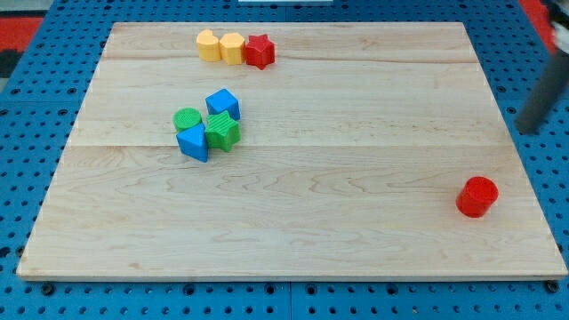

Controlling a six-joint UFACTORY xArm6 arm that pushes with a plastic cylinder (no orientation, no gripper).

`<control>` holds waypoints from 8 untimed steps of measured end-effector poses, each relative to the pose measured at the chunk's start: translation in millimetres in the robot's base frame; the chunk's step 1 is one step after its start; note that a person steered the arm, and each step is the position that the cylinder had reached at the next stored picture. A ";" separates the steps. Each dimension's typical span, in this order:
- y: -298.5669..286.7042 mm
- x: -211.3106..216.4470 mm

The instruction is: Put the red circle to the right side of red star

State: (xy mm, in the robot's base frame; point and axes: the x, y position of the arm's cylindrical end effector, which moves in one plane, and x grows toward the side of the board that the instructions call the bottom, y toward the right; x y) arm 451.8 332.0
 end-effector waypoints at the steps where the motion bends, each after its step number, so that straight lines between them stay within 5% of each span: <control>1: -11.0 76.0; 2: -62.7 105.9; 3: -129.6 89.8; 5: -197.1 -5.4; 7: -246.5 -26.5; 8: -287.7 -72.4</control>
State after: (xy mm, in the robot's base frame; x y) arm 379.4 44.2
